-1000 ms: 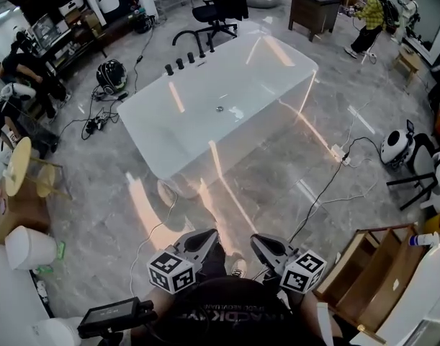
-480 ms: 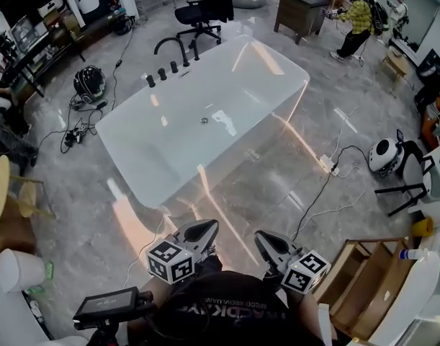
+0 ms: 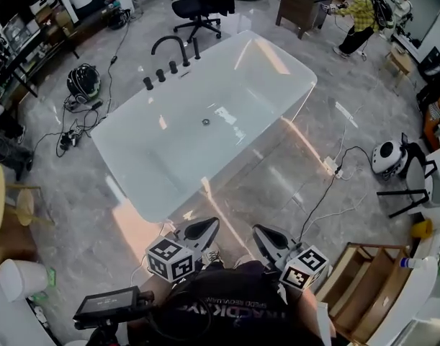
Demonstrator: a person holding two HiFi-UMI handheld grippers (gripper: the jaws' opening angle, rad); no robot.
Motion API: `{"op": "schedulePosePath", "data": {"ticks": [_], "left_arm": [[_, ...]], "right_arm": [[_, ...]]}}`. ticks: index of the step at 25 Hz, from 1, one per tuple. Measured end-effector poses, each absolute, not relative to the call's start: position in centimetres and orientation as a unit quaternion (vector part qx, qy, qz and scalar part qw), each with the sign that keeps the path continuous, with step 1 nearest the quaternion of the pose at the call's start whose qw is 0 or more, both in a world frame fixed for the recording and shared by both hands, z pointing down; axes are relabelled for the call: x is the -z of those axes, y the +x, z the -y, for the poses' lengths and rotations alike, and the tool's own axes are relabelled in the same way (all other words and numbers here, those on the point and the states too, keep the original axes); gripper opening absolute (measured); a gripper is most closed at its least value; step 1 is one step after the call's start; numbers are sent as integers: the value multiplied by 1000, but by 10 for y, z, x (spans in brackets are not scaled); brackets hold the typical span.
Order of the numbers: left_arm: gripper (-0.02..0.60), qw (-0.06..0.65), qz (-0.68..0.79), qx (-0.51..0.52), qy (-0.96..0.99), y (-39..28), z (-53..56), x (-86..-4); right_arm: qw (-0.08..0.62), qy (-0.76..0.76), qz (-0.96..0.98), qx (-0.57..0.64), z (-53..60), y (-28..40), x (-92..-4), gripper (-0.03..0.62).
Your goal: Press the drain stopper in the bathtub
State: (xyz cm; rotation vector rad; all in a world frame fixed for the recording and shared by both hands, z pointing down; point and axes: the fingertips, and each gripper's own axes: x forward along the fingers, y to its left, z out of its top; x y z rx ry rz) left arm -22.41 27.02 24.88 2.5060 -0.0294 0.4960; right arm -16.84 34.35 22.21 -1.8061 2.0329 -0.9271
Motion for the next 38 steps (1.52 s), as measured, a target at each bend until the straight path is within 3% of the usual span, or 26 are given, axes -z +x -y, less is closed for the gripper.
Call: {"op": "schedulePosePath", "data": {"ticks": [10,22,38], "left_arm": [[8,285,61,-180,940,-184,-247,-257],[8,272,178,-140,935,-70,-235,-254],[8,283,228,-152,919,11,-251,-265]], "right_arm": [[142,-592,-722,327,-310,-108,-233,15],[123,-497,-793,330,-279,29,-235,15],[120,-445,-818,343,-286,113,-245,15]]}}
